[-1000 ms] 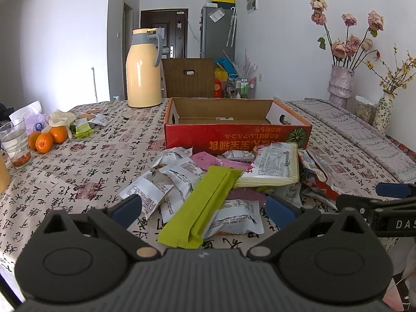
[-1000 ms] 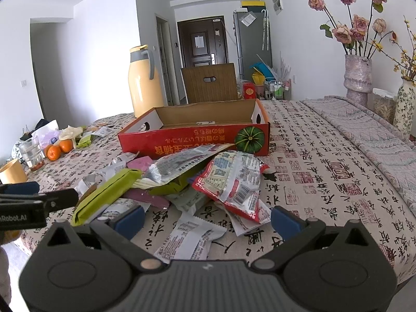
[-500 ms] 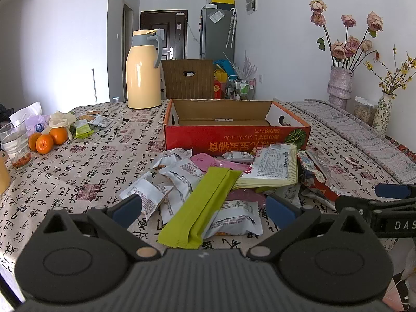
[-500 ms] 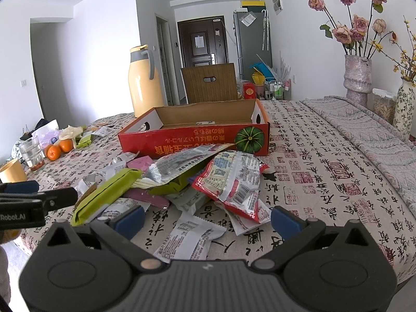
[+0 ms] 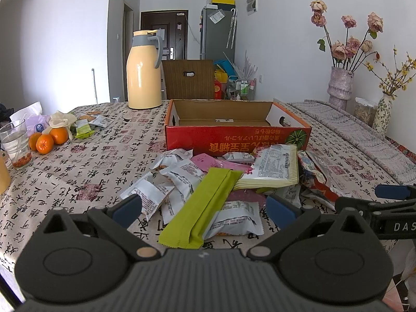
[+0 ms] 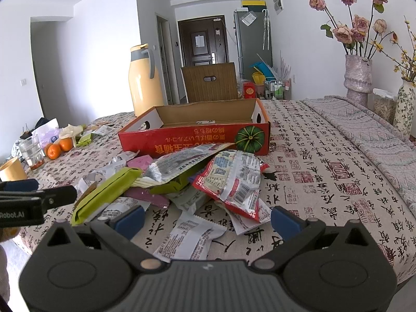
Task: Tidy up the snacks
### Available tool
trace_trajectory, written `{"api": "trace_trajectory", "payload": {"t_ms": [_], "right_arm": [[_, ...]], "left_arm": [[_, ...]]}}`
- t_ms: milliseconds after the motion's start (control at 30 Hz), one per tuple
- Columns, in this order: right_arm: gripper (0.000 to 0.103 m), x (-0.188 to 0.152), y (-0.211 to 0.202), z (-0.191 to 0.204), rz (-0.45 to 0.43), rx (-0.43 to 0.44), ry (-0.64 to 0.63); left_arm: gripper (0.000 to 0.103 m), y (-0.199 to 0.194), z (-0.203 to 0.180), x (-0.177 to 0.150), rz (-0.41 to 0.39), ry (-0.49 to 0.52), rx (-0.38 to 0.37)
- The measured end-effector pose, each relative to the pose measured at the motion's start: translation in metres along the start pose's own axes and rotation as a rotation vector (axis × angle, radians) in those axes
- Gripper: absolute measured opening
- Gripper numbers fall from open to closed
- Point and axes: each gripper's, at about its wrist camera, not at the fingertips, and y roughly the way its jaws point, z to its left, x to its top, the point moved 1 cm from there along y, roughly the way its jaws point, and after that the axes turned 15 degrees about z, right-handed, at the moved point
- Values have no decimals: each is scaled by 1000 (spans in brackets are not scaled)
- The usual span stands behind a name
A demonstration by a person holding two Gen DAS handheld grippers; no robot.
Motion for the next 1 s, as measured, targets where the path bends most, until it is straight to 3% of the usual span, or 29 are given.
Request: {"api": "trace_trajectory", "payload": {"t_ms": [1000], "right_arm": [[103, -2, 12, 3, 39, 0, -6]], "left_arm": [[103, 3, 5, -1, 2, -20, -7]]}}
